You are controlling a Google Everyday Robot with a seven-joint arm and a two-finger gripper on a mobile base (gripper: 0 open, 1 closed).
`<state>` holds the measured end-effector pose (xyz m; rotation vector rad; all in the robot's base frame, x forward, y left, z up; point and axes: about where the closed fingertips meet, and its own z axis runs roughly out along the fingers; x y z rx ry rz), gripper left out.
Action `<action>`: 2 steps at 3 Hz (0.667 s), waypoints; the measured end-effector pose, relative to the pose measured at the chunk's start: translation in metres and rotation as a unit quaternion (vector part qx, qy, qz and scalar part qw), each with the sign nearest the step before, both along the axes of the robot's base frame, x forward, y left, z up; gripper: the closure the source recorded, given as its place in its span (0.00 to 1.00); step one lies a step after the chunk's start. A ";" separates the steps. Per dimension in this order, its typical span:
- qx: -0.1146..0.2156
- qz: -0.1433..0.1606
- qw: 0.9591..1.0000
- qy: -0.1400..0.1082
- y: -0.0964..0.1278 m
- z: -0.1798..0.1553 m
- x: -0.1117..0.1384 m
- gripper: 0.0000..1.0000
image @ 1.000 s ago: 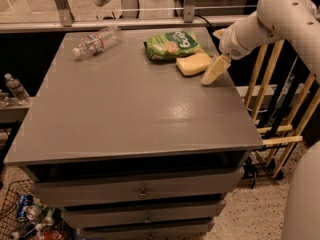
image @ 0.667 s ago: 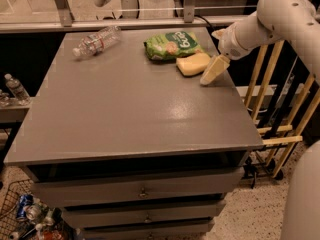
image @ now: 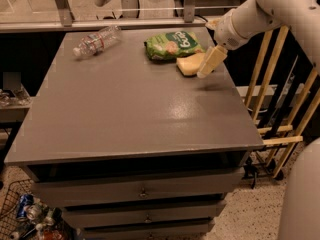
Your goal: Move sponge near green rice chip bag
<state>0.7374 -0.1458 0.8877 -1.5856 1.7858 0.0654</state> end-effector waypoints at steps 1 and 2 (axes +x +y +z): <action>-0.056 0.006 0.998 0.014 0.003 0.018 -0.012 0.00; -0.100 -0.004 0.995 0.023 -0.002 0.034 -0.023 0.00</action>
Offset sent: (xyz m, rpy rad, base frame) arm -0.0378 -0.0130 0.0635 -0.3127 0.0584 -0.0412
